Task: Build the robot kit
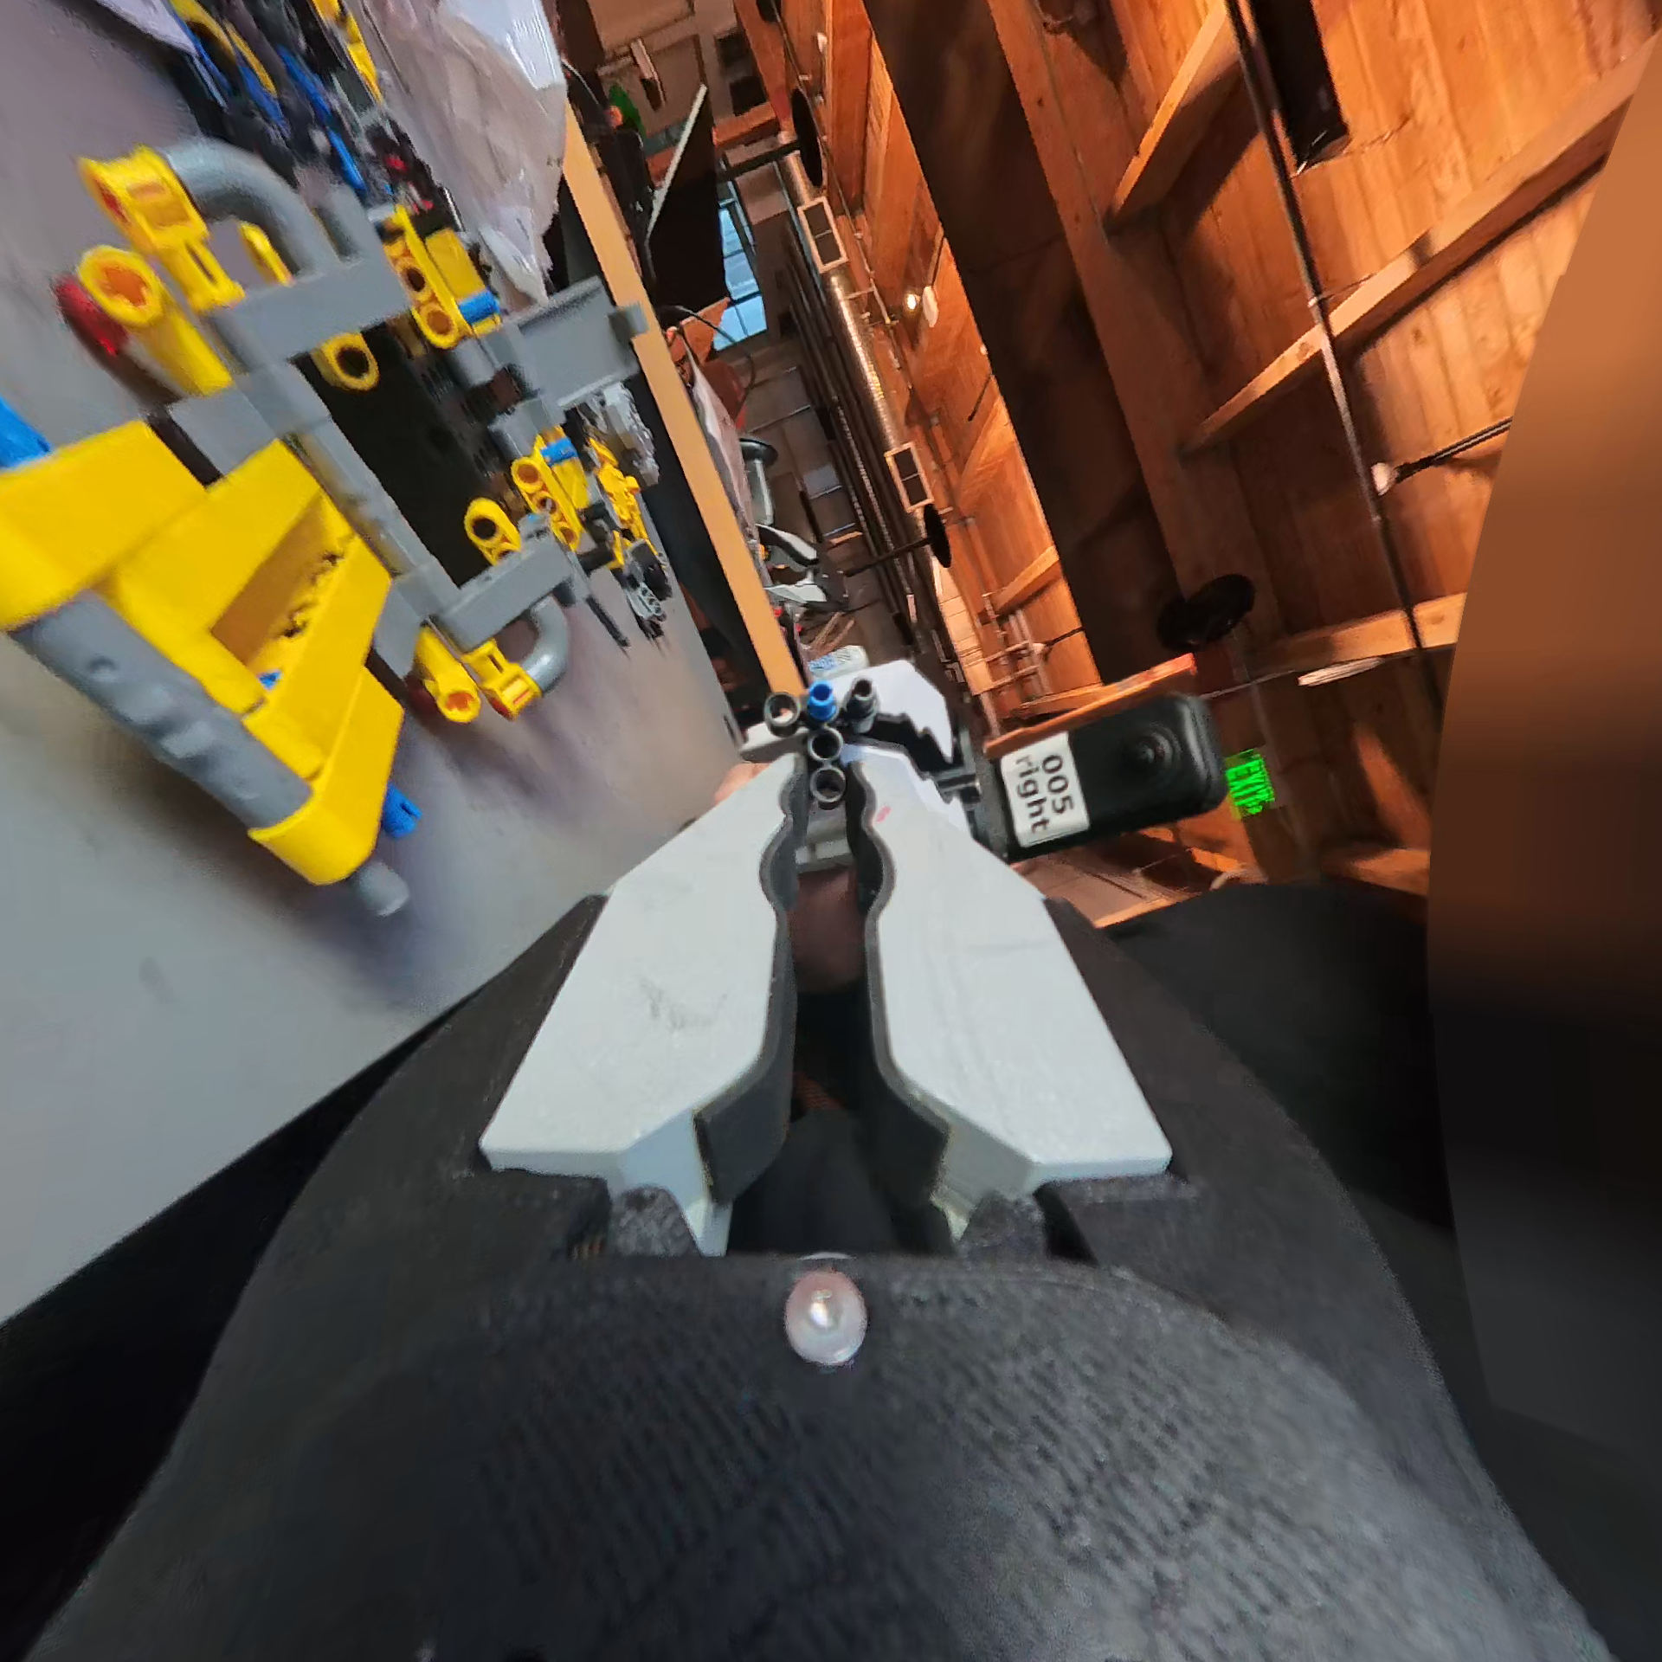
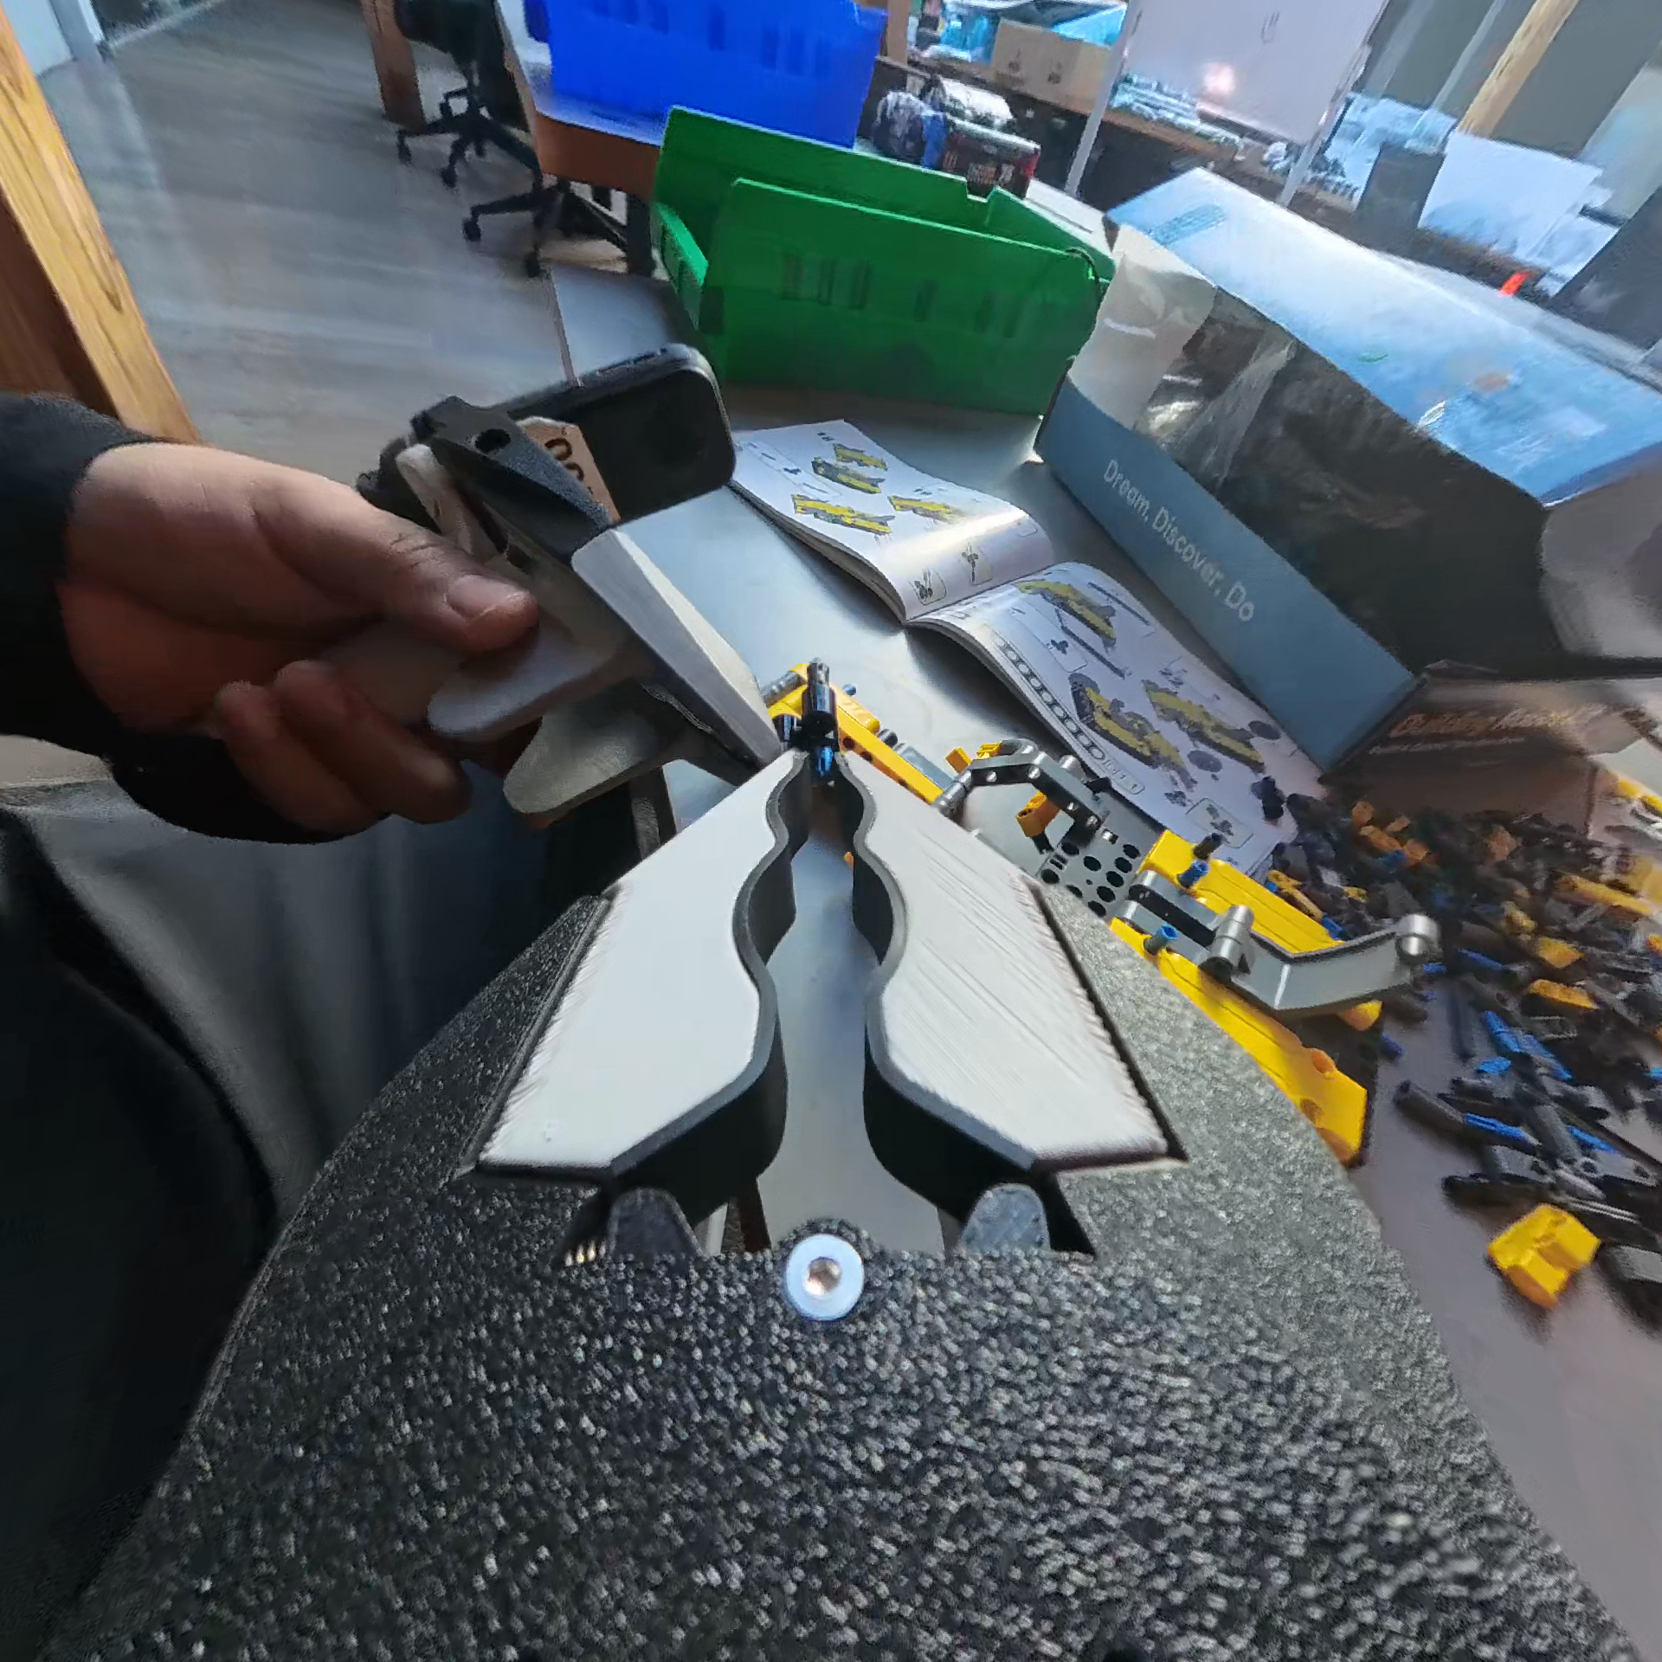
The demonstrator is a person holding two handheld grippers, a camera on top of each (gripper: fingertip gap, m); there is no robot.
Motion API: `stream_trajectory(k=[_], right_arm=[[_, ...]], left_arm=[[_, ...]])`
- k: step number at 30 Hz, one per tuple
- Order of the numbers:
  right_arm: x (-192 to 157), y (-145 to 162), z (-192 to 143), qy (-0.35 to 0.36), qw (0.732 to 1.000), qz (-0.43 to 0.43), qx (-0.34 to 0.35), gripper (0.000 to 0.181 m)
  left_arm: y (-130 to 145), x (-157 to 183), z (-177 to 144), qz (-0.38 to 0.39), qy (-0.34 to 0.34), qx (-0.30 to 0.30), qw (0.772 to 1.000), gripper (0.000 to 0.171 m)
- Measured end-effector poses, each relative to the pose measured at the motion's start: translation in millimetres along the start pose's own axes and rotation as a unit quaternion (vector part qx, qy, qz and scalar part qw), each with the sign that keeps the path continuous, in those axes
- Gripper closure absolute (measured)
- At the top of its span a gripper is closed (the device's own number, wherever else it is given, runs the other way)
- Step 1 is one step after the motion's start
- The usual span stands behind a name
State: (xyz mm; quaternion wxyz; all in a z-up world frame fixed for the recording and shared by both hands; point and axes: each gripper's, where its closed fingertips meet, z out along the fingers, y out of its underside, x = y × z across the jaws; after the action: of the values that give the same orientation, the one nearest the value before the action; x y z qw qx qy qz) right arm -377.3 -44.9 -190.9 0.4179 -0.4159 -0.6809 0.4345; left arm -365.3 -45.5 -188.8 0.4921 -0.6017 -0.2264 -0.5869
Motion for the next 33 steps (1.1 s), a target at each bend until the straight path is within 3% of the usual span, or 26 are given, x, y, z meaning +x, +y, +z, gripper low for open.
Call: stream_trajectory(k=[3,6,11,13,16,18,20,24,27,33], right_arm=[[-1.0,2.7,-7.9,0.01,1.0,-0.004,-0.007,0.177],[1.0,1.7,-18.3,0.03,0.999,0.014,0.002,0.177],[19.7,0.4,-46.3,0.066,0.996,0.06,0.012,0.177],[32.1,9.3,-56.7,0.078,0.994,0.078,-0.006,0.177],[47.9,25.0,-66.3,0.086,0.988,0.129,-0.023,0.177],[54.8,31.9,-68.5,0.089,0.983,0.158,-0.026,0.177],[57.8,37.1,-66.6,0.086,0.98,0.173,-0.04,0.177],[65.1,39.2,-54.0,0.085,0.981,0.163,-0.056,0.177],[72.6,42.6,-44.2,0.088,0.979,0.176,-0.053,0.177],[81.5,47.6,-40.0,0.103,0.976,0.183,-0.06,0.177]], left_arm=[[6.3,-0.2,4.2,-0.017,0.003,0.003,1.0,0.167],[7.7,4.8,7.9,0.04,-0.026,-0.002,0.999,0.165],[-1.5,16.4,1.8,0.169,-0.103,-0.019,0.98,0.134],[-14.0,21.4,-9.3,0.251,-0.148,-0.01,0.957,0.13],[-32.8,17.6,-33.0,0.369,-0.236,-0.008,0.899,0.126],[-39.5,5.4,-48.6,0.41,-0.285,-0.02,0.866,0.124],[-43.3,-9.9,-63.0,0.422,-0.318,-0.033,0.848,0.121],[-51.8,-32.4,-83.7,0.448,-0.331,-0.049,0.829,0.121],[-65.0,-41.6,-97.0,0.433,-0.338,-0.06,0.833,0.121],[-87.8,-31.3,-91.2,0.489,-0.286,-0.054,0.822,0.12]])
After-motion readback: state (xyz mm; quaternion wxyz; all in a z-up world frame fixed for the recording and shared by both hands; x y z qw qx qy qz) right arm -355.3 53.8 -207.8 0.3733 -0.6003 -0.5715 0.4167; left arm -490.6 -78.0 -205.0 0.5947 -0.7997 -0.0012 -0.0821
